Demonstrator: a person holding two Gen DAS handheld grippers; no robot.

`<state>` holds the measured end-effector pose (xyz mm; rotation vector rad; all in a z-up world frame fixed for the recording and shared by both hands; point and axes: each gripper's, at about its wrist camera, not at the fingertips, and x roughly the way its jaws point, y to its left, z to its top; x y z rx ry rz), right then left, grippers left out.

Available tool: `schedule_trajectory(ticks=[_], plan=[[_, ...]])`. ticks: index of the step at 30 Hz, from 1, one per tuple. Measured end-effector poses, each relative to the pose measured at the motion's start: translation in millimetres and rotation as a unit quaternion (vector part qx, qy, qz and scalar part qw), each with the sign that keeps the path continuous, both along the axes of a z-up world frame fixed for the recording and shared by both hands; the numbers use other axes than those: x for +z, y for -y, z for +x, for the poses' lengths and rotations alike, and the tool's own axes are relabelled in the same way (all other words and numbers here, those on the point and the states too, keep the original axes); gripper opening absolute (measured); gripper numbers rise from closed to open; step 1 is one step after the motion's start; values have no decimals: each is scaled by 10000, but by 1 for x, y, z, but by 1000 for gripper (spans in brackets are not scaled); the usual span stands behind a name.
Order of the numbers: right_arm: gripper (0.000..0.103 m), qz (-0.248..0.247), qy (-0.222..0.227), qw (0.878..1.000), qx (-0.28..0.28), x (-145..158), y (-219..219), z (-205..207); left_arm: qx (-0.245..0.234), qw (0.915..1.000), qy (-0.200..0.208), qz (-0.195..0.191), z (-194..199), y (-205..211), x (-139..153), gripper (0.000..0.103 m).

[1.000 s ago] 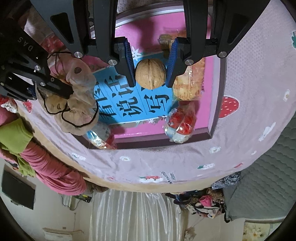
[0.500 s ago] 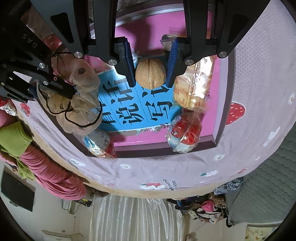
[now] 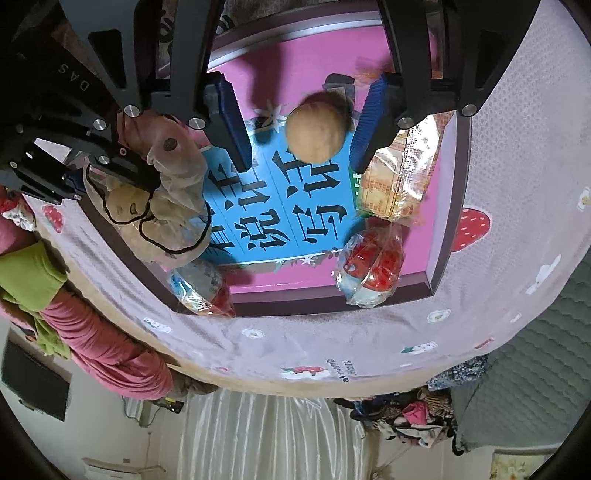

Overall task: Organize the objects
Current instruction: 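Lower the walnut and scrunchie onto the book and open both grippers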

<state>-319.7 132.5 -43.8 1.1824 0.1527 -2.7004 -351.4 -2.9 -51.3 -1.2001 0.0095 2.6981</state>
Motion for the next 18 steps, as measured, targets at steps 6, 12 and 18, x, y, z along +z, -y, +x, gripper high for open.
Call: schedule_trajectory(ticks=[6, 12, 18], plan=[[34, 29, 16, 10000, -14, -1, 1, -1, -15, 10000, 24, -33, 3, 0, 2, 58], [40, 56, -27, 10000, -34, 1, 0, 0, -64, 10000, 9, -8, 6, 0, 7, 59], [48, 98, -67, 9999, -27, 3, 0, 1, -92, 9999, -53, 110, 12, 4, 14, 81]])
